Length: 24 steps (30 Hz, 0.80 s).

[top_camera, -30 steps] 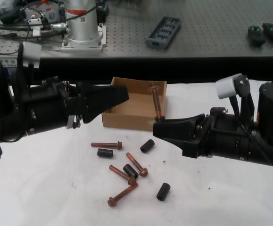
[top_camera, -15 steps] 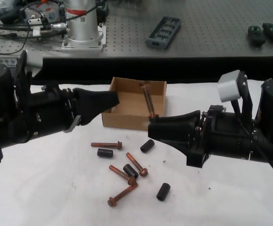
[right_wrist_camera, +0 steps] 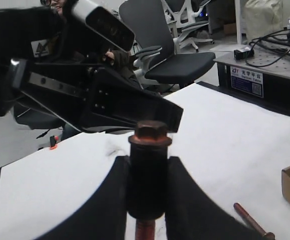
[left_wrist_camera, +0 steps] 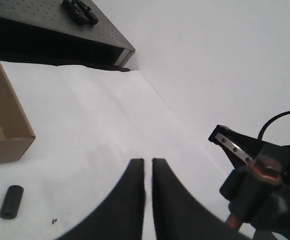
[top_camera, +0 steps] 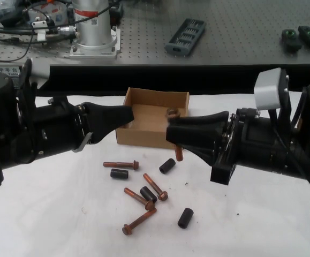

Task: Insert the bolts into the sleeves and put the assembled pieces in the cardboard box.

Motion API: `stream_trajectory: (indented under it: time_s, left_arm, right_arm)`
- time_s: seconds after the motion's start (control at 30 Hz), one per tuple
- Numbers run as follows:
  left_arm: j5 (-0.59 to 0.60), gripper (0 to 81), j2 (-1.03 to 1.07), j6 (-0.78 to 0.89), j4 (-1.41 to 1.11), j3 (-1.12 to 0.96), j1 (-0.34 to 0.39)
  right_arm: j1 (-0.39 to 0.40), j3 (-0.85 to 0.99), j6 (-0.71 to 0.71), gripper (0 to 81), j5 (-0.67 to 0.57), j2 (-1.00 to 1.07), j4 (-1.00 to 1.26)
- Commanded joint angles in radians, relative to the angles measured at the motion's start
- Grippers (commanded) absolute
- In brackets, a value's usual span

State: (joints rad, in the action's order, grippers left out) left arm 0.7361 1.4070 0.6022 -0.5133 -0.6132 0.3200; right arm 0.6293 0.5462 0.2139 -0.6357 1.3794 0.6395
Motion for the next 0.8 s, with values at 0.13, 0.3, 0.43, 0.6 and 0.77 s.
stream_trajectory:
  time_s: [0.13, 0.3, 0.43, 0.6, 0.77]
  left_arm:
    - [-0.006, 5.2, -0.013, -0.018, -0.004, 0.004, 0.006]
    - [0.011, 21.9, -0.041, -0.067, -0.001, 0.009, 0.006]
    - [-0.148, 23.7, -0.114, -0.21, 0.118, 0.009, 0.006]
    - [-0.222, 17.4, -0.224, -0.379, 0.339, 0.009, 0.004]
    - [-0.294, 15.0, -0.325, -0.382, 0.467, 0.009, 0.004]
  right_arm:
    - [-0.006, 0.021, 0.038, 4.9, 0.043, 0.022, -0.025]
    - [-0.027, 0.142, 0.043, 4.9, 0.046, 0.097, -0.165]
    - [-0.061, 0.274, 0.036, 4.9, 0.062, 0.198, -0.245]
    - [-0.095, 0.443, 0.042, 4.9, 0.067, 0.336, -0.343]
    - [-0.12, 0.633, 0.045, 4.9, 0.111, 0.485, -0.469]
